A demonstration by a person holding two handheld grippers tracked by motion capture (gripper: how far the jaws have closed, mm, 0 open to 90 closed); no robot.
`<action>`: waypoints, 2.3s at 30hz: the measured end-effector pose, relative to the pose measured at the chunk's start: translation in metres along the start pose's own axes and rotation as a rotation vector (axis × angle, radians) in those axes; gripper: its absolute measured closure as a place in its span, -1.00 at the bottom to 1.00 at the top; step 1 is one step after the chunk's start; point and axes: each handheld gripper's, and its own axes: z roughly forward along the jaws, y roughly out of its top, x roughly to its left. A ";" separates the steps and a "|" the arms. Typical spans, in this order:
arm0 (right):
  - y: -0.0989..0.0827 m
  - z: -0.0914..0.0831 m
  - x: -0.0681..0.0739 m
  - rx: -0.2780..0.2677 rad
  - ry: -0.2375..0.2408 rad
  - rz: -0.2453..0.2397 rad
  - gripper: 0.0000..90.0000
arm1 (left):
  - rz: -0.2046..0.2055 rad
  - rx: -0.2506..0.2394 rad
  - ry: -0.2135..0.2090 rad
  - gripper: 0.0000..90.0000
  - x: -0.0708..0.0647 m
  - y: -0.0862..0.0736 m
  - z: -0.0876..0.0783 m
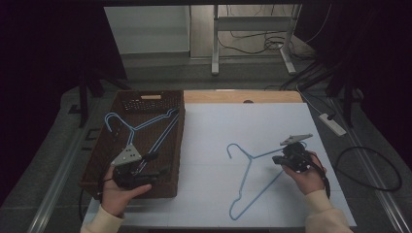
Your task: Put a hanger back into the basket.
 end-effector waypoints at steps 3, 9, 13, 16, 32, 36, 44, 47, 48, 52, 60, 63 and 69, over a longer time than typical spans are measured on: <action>0.010 0.000 0.005 -0.013 0.028 -0.019 1.00 | -0.001 0.001 -0.001 -0.27 0.000 0.000 0.000; 0.033 0.015 0.017 0.012 0.049 -0.070 0.60 | -0.002 -0.004 -0.001 -0.27 0.000 0.000 -0.001; 0.051 0.034 0.024 0.070 0.032 -0.072 0.20 | -0.002 -0.002 -0.003 -0.27 0.001 -0.001 -0.001; 0.056 0.043 0.025 0.096 0.032 -0.072 0.12 | -0.004 -0.001 -0.002 -0.27 0.002 -0.001 -0.001; 0.083 0.085 0.033 0.306 0.029 -0.116 0.45 | -0.001 0.000 -0.004 -0.27 0.003 -0.002 -0.001; 0.086 0.085 0.035 0.330 0.031 -0.089 0.76 | 0.000 -0.001 -0.004 -0.27 0.003 -0.002 -0.001; 0.085 0.082 0.036 0.309 0.023 -0.076 0.91 | 0.006 -0.001 -0.004 -0.27 0.002 -0.001 -0.001; 0.083 0.077 0.036 0.270 0.014 -0.068 0.91 | 0.007 0.000 -0.003 -0.27 0.002 -0.001 -0.001; 0.082 0.074 0.037 0.261 0.011 -0.068 0.91 | 0.007 0.001 -0.002 -0.27 0.002 -0.001 0.000; 0.081 0.067 0.037 0.230 0.012 -0.063 0.91 | 0.006 0.001 -0.005 -0.27 0.000 -0.001 0.001; 0.079 0.049 0.040 0.127 0.023 -0.040 0.91 | 0.025 0.009 -0.019 -0.27 -0.010 0.003 0.006; 0.078 0.047 0.040 0.114 0.024 -0.041 0.91 | 0.030 0.018 -0.025 -0.27 -0.015 0.005 0.011; 0.076 0.044 0.040 0.097 0.027 -0.033 0.91 | 0.041 0.036 -0.049 -0.27 -0.029 0.012 0.021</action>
